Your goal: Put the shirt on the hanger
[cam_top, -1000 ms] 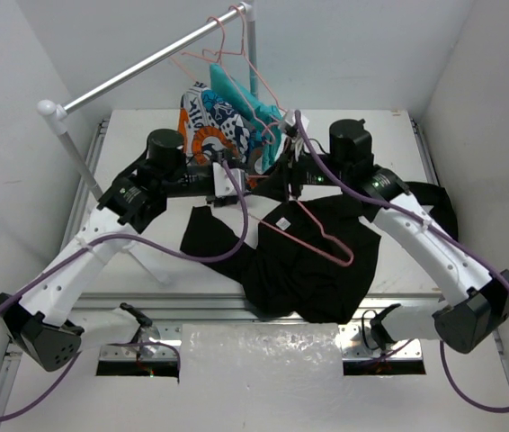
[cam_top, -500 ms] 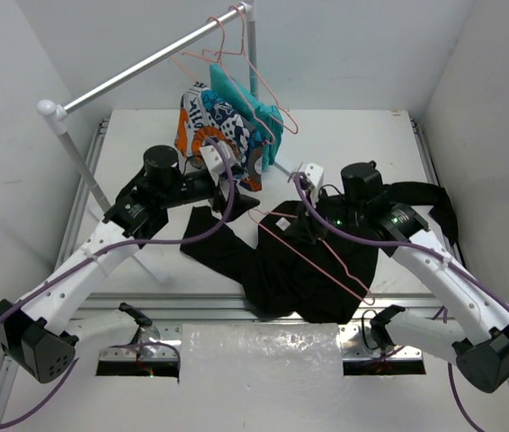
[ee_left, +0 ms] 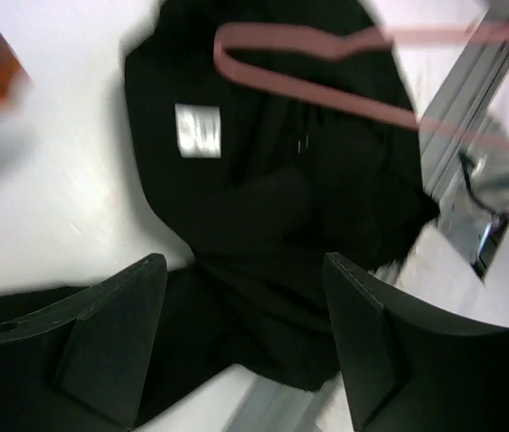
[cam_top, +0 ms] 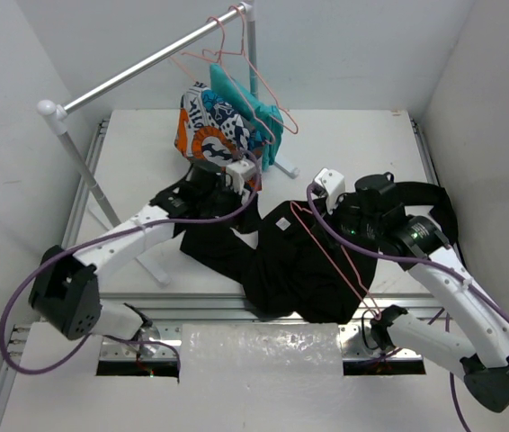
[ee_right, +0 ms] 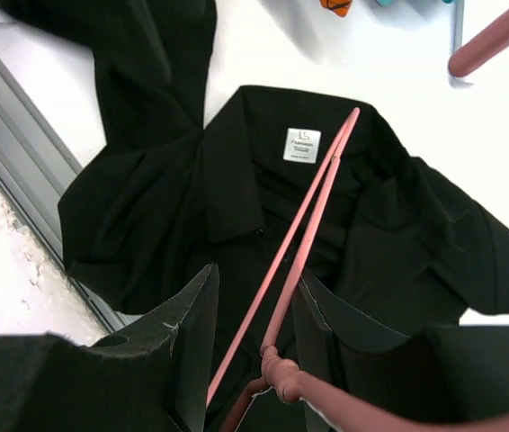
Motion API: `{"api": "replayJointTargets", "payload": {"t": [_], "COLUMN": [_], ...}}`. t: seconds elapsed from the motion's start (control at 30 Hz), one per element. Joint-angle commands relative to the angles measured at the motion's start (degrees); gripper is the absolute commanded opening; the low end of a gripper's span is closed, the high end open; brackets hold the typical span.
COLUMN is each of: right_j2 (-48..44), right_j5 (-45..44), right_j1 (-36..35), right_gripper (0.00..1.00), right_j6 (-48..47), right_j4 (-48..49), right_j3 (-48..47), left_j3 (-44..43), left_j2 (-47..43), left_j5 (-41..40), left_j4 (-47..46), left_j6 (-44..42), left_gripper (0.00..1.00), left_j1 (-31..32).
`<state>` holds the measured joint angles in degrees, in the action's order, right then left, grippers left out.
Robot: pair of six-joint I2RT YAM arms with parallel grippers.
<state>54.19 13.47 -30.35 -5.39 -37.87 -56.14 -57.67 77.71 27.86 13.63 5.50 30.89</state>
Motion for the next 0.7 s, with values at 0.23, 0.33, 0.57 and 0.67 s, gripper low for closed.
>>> {"api": "replayJointTargets", "payload": {"t": [0.23,0.33,0.57,0.67], "right_j2": [-1.63,-2.6,-3.13,-3.22], "right_j5": [1.38,2.43,3.58,3.49], "right_j1": [0.2,0.11,0.2,0.11], "right_gripper": [0.0,0.0,0.0,0.0], "right_j6": [1.52,1.87,2.31,2.14], "right_j4": [2.18,3.06,2.19,2.09], "right_j3": [-1.34,-0.29,0.24,0.5], "left_j3": [-7.55,-7.37,-9.48,-11.05], "left_j2": [19.58,21.85,27.4,28.19], "left_j5": [-5.36,-6.76,-6.68,-4.93], "left_j4": [1.5,-2.55,-5.97,-5.2], "left_j6": [7.94,9.61,13.93,14.8], "left_gripper": [0.71,0.72,0.72,0.71], "left_j1": [1.8,1.89,0.75,0.83]}}
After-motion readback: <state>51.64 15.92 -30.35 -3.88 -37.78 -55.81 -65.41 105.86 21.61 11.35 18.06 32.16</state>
